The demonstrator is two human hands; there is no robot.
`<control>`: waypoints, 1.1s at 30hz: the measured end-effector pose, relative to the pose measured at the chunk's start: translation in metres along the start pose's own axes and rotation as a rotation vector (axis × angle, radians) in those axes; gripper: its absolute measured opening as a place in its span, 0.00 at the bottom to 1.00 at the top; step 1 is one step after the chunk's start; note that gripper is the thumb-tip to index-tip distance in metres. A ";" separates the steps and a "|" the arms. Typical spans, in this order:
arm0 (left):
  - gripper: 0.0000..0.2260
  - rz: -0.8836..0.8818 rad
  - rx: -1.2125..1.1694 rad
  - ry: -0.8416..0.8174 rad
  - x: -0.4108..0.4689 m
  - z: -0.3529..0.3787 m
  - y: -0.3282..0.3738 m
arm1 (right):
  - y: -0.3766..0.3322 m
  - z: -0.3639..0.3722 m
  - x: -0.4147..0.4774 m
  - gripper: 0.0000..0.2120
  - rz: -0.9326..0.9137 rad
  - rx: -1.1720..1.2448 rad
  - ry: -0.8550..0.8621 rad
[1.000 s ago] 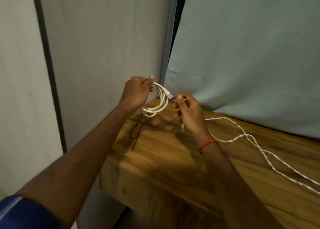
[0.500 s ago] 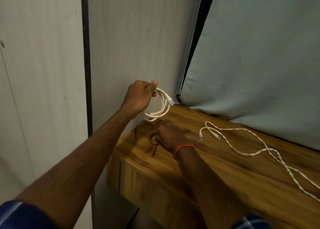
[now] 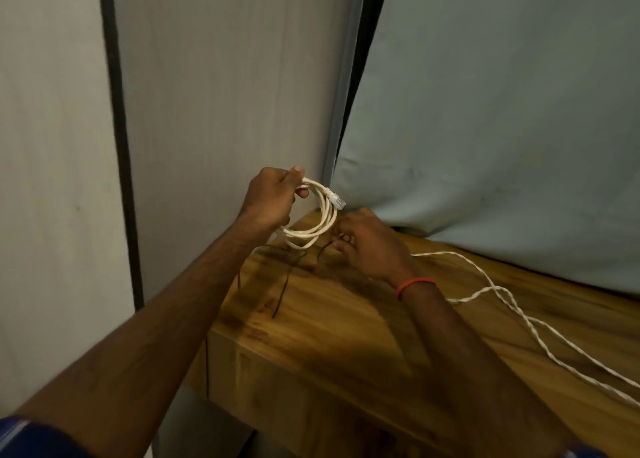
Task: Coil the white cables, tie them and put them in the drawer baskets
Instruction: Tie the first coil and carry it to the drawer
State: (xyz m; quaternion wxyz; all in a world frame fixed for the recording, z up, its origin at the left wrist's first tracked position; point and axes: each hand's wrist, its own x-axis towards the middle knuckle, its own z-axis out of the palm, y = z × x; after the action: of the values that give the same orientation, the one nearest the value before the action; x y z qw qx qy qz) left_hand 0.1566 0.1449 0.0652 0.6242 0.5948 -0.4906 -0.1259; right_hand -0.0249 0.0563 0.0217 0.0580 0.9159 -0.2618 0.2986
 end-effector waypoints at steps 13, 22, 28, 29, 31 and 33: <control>0.21 0.029 -0.181 -0.172 -0.027 0.141 0.022 | 0.104 -0.131 -0.115 0.04 0.349 0.210 0.448; 0.20 0.047 -0.111 -0.237 -0.052 0.248 0.017 | 0.133 -0.104 -0.161 0.05 0.035 -0.110 0.753; 0.23 -0.037 -0.181 -0.298 -0.057 0.287 -0.001 | 0.148 -0.093 -0.165 0.11 -0.088 -0.302 0.356; 0.22 -0.082 -0.210 -0.304 -0.058 0.288 -0.002 | 0.151 -0.093 -0.166 0.10 -0.088 -0.328 0.325; 0.21 -0.138 -0.242 -0.317 -0.058 0.288 -0.002 | 0.156 -0.095 -0.166 0.10 -0.080 -0.347 0.291; 0.20 -0.135 -0.240 -0.321 -0.056 0.287 -0.002 | 0.158 -0.096 -0.166 0.10 -0.066 -0.374 0.275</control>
State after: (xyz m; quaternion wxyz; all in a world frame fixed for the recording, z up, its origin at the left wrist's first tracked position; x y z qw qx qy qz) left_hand -0.0887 0.0079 -0.0165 0.5946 0.5198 -0.5243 -0.3183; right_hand -0.2690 0.0204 -0.0042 0.2715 0.8481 -0.2721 0.3647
